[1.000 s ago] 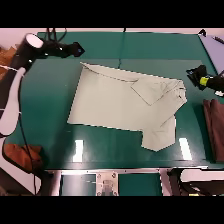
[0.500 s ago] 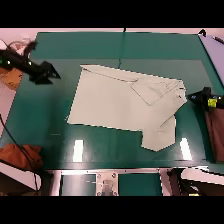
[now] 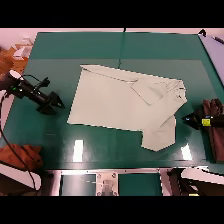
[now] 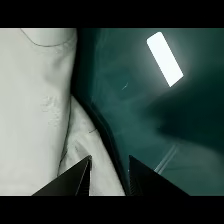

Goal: Fold the shirts.

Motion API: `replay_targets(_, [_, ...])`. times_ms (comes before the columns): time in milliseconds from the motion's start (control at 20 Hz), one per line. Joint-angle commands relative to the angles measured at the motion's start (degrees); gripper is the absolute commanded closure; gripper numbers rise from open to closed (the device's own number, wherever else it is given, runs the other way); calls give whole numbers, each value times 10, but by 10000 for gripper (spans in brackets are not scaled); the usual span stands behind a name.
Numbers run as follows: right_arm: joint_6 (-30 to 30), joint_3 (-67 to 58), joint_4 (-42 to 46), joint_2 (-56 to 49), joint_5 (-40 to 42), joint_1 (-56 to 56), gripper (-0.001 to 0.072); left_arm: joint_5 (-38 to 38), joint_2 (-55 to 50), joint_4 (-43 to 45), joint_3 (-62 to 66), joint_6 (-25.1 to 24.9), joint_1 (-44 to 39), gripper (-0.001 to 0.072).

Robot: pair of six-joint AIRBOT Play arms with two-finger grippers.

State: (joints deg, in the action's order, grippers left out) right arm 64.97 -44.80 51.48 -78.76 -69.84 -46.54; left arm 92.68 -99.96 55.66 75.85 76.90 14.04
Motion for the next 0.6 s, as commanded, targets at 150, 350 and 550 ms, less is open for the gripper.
replay_targets(150, [-38, 11, -50, -75, 37, 45, 421, -7, 6, 1, -20, -9, 1, 32])
replay_targets(350, [-42, 10, -50, -99, 45, 58, 575, -7, 6, 1, -20, -9, 1, 32])
replay_targets(550, [-19, 8, -41, -66, 33, 50, 692, -5, 6, 1, -20, -16, 1, 32])
